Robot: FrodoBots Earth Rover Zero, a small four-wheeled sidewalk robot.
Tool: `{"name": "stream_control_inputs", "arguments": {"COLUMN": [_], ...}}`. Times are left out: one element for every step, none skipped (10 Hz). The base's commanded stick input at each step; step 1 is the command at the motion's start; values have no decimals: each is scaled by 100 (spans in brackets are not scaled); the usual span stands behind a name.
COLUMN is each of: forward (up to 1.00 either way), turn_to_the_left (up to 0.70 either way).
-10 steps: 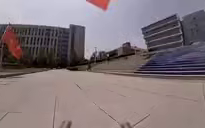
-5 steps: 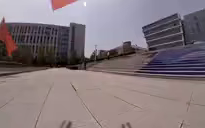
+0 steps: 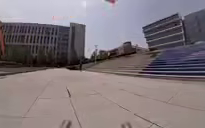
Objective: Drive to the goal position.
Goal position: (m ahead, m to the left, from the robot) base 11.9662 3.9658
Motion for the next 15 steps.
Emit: {"name": "stream_control_inputs", "arguments": {"forward": [100, 100, 100, 100, 100, 100, 100, 100, 100, 100, 100, 100, 100, 100, 100], "turn_to_the_left": [-1, -1, -1, -1, -1, -1, -1, -1, -1, -1, -1, 0, 37, 16, 3]}}
